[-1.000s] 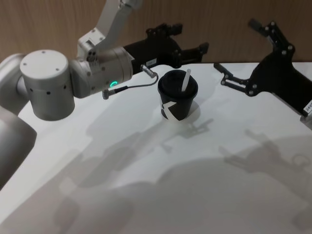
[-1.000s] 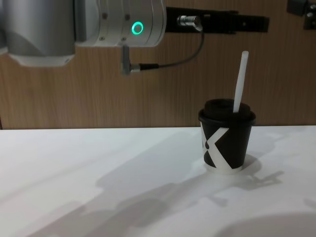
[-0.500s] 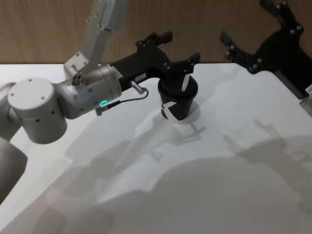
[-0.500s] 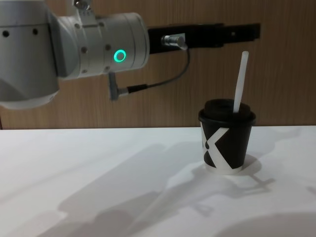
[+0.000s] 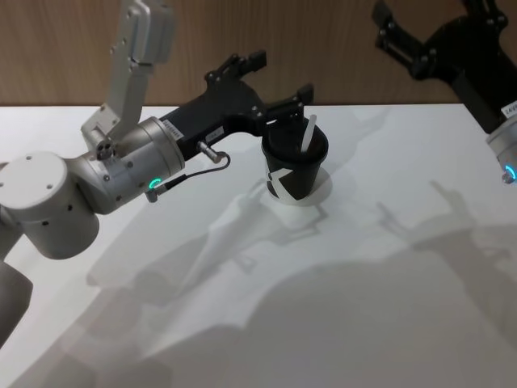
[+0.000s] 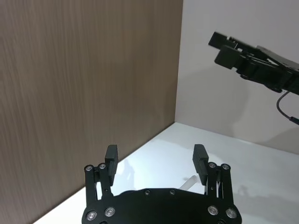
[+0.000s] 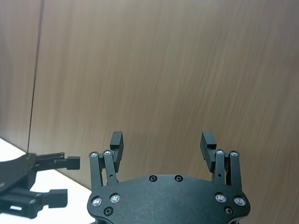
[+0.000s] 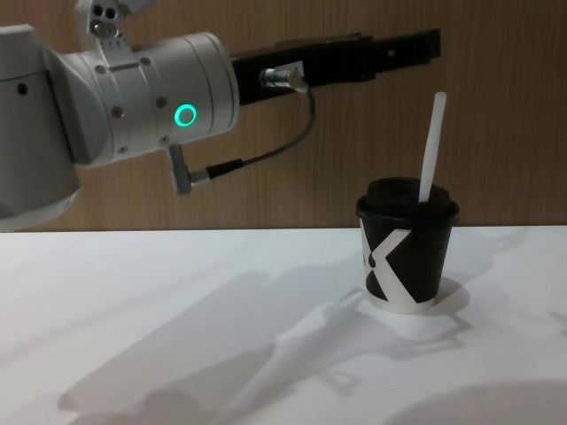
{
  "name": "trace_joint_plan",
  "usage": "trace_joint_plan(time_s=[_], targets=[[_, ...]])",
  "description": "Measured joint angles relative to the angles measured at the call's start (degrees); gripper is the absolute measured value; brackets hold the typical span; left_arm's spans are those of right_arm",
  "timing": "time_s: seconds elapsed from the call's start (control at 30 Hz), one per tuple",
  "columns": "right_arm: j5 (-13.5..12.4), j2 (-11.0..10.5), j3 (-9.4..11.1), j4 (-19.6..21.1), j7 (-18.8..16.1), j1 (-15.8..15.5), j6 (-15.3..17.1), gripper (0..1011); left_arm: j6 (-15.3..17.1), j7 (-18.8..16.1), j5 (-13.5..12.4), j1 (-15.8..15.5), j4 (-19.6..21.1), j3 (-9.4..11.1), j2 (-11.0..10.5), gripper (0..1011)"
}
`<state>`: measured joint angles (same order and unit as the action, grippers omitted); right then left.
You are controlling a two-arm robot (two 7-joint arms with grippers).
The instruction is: Pick up the straw with one hand, pass it to the other hand, and insert it into the cup.
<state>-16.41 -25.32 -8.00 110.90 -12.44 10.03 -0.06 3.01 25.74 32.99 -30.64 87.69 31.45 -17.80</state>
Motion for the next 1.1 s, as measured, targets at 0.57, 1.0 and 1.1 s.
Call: trace_joint_plan(time_s=[0.57,1.0,1.1], targets=[[-4.39,5.64,-0.21,5.03,6.89,0.96,20.46,1001,-4.12,0.44,0.11,1.74,-0.53,-2.04,1.28,1003],[-5.56,5.27,-0.58,6.46,6.77,0.92,28.53,1001,-5.12,0.26,-0.99,1.78,-1.24,-2.78,1.98,1003],[-5.67,5.11,-0.58,6.61,6.37,0.89,29.50,1001,-5.25,0.17,-1.26,1.77,-1.35,-2.95,2.11,1003]])
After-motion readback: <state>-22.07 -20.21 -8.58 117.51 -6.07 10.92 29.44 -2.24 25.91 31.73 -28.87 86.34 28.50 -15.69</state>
